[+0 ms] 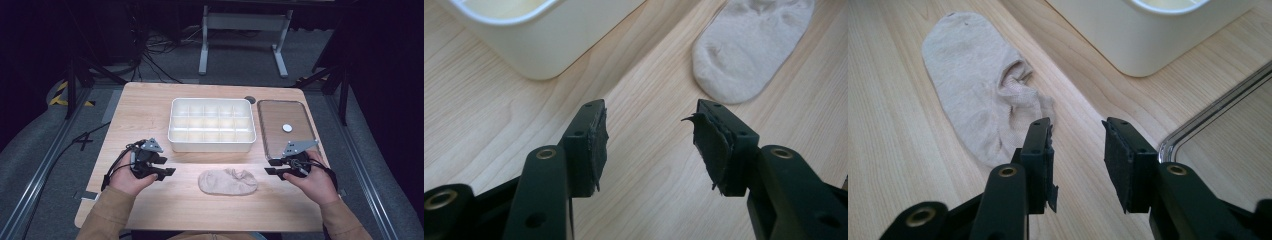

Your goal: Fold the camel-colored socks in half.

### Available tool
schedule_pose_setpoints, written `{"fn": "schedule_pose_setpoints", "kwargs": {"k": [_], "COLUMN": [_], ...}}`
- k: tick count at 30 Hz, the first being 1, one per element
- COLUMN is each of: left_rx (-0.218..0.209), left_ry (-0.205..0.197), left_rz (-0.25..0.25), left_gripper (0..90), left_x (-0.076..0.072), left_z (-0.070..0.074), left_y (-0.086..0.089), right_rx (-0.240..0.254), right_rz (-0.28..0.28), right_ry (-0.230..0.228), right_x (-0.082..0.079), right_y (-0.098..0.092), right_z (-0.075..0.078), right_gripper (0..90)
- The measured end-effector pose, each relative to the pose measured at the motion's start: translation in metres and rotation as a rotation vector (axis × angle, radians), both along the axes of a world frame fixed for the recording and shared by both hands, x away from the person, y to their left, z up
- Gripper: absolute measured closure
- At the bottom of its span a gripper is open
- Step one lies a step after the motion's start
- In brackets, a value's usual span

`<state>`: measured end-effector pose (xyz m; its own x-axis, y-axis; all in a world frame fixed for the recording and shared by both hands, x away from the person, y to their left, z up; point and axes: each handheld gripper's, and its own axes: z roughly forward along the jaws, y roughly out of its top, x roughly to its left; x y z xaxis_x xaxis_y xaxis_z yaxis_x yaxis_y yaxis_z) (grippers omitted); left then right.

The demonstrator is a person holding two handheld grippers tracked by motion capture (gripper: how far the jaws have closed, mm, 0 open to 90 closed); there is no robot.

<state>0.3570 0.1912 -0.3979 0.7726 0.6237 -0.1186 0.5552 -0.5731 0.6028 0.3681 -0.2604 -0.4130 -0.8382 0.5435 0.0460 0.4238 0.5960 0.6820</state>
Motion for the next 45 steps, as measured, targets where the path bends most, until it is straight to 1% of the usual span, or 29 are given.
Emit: {"fn": "schedule_pose_setpoints", "kwargs": {"k": [1, 3, 5, 7, 9, 11, 12, 14, 15, 16, 18, 19, 20, 22, 23, 24, 26, 28, 29, 30, 31, 32, 36, 37, 38, 39, 41, 42, 45], "left_rx": [-0.003, -0.002, -0.007, -0.001, 0.000, 0.006, 0.006, 0.010, 0.006, 0.005, 0.010, 0.014, 0.014, 0.021, 0.017, 0.026, 0.017, 0.021, 0.021, 0.014, 0.012, 0.008, 0.013, 0.013, 0.015, 0.008, 0.016, 0.014, 0.012], "left_ry": [-0.001, -0.007, -0.007, -0.008, -0.006, 0.005, 0.012, 0.012, 0.014, 0.016, 0.014, 0.015, 0.015, 0.019, 0.022, 0.027, 0.027, 0.027, 0.018, 0.018, 0.028, 0.024, 0.038, 0.036, 0.046, 0.048, 0.055, 0.054, 0.058], "left_rz": [0.002, -0.014, -0.013, -0.022, -0.033, -0.047, -0.054, -0.061, -0.069, -0.068, -0.072, -0.073, -0.073, -0.071, -0.072, -0.075, -0.082, -0.090, -0.098, -0.094, -0.100, -0.104, -0.102, -0.103, -0.107, -0.103, -0.106, -0.106, -0.109], "left_gripper": [48.0, 48.0, 48.0, 48.3, 49.5, 50.9, 51.8, 52.8, 52.8, 52.9, 52.8, 52.7, 52.7, 52.7, 52.7, 52.7, 52.7, 52.7, 52.7, 52.7, 52.7, 52.7, 51.8, 51.7, 51.5, 51.5, 51.5, 51.5, 51.2], "left_x": [0.000, 0.001, 0.002, 0.003, 0.003, 0.003, 0.003, 0.002, 0.002, 0.002, 0.002, 0.002, 0.002, 0.002, 0.002, 0.002, 0.002, 0.001, 0.001, 0.001, 0.000, 0.001, 0.001, 0.001, 0.002, 0.002, 0.002, 0.002, 0.003], "left_z": [0.000, 0.000, -0.001, -0.002, -0.003, -0.003, -0.003, -0.003, -0.004, -0.004, -0.005, -0.006, -0.006, -0.009, -0.010, -0.011, -0.013, -0.015, -0.015, -0.016, -0.016, -0.018, -0.021, -0.022, -0.023, -0.024, -0.026, -0.027, -0.030], "left_y": [-0.003, -0.007, -0.010, -0.013, -0.017, -0.021, -0.023, -0.025, -0.026, -0.028, -0.029, -0.030, -0.030, -0.031, -0.032, -0.033, -0.035, -0.038, -0.039, -0.041, -0.042, -0.043, -0.046, -0.047, -0.047, -0.048, -0.049, -0.050, -0.052], "right_rx": [0.001, 0.008, 0.014, 0.019, 0.032, 0.057, 0.058, 0.053, 0.053, 0.054, 0.060, 0.052, 0.052, 0.047, 0.043, 0.037, 0.037, 0.036, 0.037, 0.036, 0.037, 0.039, 0.032, 0.029, 0.024, 0.016, -0.005, -0.018, -0.029], "right_rz": [0.002, -0.001, -0.006, -0.004, -0.001, 0.001, 0.002, 0.006, 0.006, 0.011, 0.024, 0.039, 0.039, 0.056, 0.063, 0.073, 0.084, 0.105, 0.110, 0.114, 0.120, 0.124, 0.113, 0.112, 0.111, 0.106, 0.104, 0.107, 0.104], "right_ry": [-0.002, -0.006, -0.004, -0.010, -0.013, -0.011, -0.011, -0.014, -0.014, -0.014, -0.004, 0.020, 0.020, 0.041, 0.046, 0.054, 0.056, 0.060, 0.061, 0.065, 0.067, 0.070, 0.079, 0.084, 0.085, 0.091, 0.103, 0.101, 0.112], "right_x": [-0.001, -0.002, -0.004, -0.005, -0.007, -0.009, -0.010, -0.012, -0.012, -0.012, -0.014, -0.014, -0.014, -0.015, -0.016, -0.016, -0.016, -0.017, -0.017, -0.018, -0.018, -0.018, -0.016, -0.015, -0.014, -0.013, -0.012, -0.011, -0.011], "right_y": [0.000, 0.000, -0.001, -0.002, -0.001, 0.001, 0.002, 0.005, 0.005, 0.006, 0.009, 0.011, 0.011, 0.014, 0.016, 0.018, 0.021, 0.027, 0.029, 0.031, 0.033, 0.035, 0.037, 0.038, 0.039, 0.040, 0.041, 0.041, 0.041], "right_z": [0.000, 0.001, 0.001, 0.000, -0.001, -0.002, -0.003, -0.003, -0.003, -0.003, -0.004, -0.006, -0.006, -0.009, -0.010, -0.012, -0.013, -0.017, -0.018, -0.019, -0.020, -0.022, -0.028, -0.030, -0.032, -0.034, -0.039, -0.041, -0.044], "right_gripper": [64.2, 64.7, 66.1, 68.4, 72.1, 76.9, 81.4, 85.5, 85.5, 88.2, 88.8, 88.9, 88.9, 88.9, 88.9, 88.9, 89.0, 89.1, 89.1, 89.0, 89.0, 88.9, 89.0, 88.9, 88.9, 88.9, 88.9, 88.9, 89.0]}}
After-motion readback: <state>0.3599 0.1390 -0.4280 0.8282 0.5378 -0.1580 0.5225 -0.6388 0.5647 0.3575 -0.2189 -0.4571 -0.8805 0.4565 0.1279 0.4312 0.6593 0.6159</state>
